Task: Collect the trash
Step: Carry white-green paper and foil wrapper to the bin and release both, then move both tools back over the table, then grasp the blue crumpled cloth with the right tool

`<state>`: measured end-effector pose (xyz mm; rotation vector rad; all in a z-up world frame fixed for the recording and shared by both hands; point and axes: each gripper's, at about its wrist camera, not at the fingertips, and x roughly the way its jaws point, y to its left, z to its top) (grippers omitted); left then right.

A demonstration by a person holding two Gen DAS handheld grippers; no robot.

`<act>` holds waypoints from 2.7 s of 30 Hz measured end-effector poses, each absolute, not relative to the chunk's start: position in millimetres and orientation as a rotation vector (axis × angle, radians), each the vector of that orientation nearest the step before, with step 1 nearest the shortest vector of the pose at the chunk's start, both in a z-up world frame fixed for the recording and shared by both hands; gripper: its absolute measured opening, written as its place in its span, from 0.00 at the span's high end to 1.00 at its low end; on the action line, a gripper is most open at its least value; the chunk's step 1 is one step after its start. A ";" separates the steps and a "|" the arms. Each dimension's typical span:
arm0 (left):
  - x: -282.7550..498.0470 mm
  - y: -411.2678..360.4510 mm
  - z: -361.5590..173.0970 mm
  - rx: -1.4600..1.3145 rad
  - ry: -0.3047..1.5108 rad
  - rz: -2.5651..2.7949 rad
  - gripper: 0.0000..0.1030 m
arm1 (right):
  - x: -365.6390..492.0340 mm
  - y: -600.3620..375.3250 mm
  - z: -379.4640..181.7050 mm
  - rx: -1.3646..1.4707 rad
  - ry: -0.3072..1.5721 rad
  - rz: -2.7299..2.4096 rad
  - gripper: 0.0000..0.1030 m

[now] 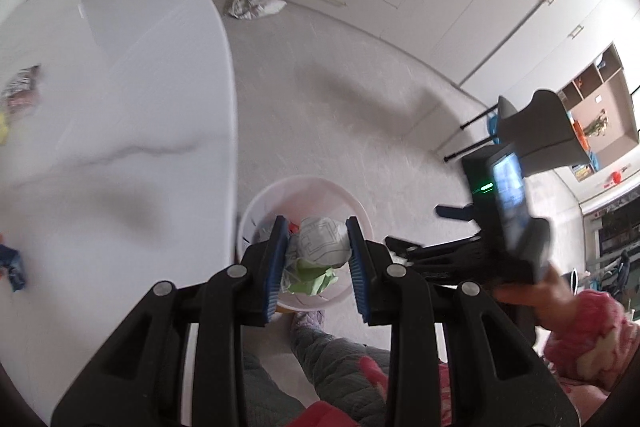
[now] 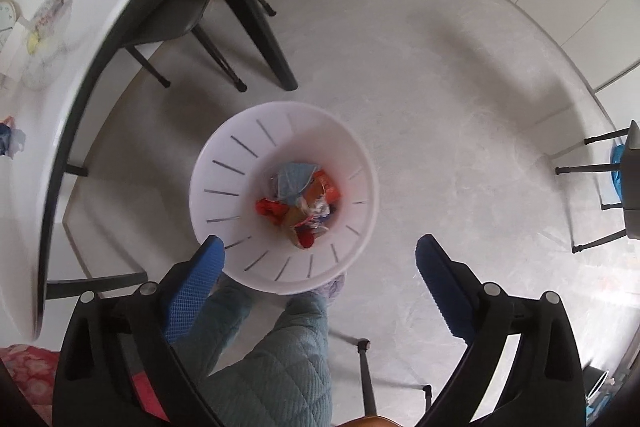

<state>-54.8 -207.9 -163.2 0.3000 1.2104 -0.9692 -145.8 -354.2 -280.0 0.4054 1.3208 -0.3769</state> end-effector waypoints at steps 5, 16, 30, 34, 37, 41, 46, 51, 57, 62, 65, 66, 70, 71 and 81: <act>-62.2 -226.5 -181.3 0.296 1.271 -0.979 0.72 | -159.4 -367.7 -248.5 0.398 1.264 -0.382 0.04; -80.0 -237.3 -172.8 0.342 1.235 -0.974 0.08 | -164.8 -377.1 -232.3 0.382 1.206 -0.384 0.03; -74.4 -219.9 -147.5 0.299 1.171 -0.898 0.08 | -150.5 -351.7 -213.8 0.356 1.172 -0.363 0.03; -62.9 -195.0 -133.5 0.261 1.133 -0.836 0.08 | -138.0 -336.0 -202.2 0.340 1.147 -0.336 0.03; -50.3 -168.4 -121.5 0.220 1.103 -0.768 0.08 | -122.6 -319.6 -193.4 0.324 1.126 -0.301 0.03; -29.4 -122.4 -107.3 0.177 1.058 -0.649 0.08 | -96.2 -292.2 -181.5 0.296 1.102 -0.240 0.03; -3.3 -48.7 -88.5 0.122 1.003 -0.503 0.08 | -54.8 -243.1 -167.5 0.241 1.074 -0.136 0.03; 18.2 20.3 -83.0 0.083 0.989 -0.383 0.08 | -10.9 -179.4 -163.3 0.178 1.067 -0.007 0.03; 38.2 87.2 -86.3 0.033 1.010 -0.295 0.08 | 41.5 -102.6 -169.3 0.128 1.068 0.144 0.03; 47.9 127.8 -90.1 0.015 1.029 -0.249 0.08 | 78.1 -52.5 -182.8 0.078 1.073 0.210 0.03; 55.0 144.7 -91.0 0.003 1.028 -0.238 0.08 | 98.4 -29.8 -192.7 0.063 1.075 0.232 0.03; 57.9 151.3 -92.3 -0.003 1.030 -0.238 0.08 | 106.8 -20.7 -196.8 0.042 1.073 0.229 0.03; 68.6 165.8 -99.5 -0.023 1.048 -0.245 0.08 | 130.3 2.0 -214.3 -0.008 1.105 0.222 0.13; 71.5 166.8 -101.9 -0.024 1.052 -0.247 0.08 | 135.2 5.8 -218.6 -0.007 1.117 0.220 0.19; 87.5 151.3 -125.4 0.010 1.064 -0.294 0.08 | 140.9 6.4 -231.2 -0.001 1.160 0.187 0.69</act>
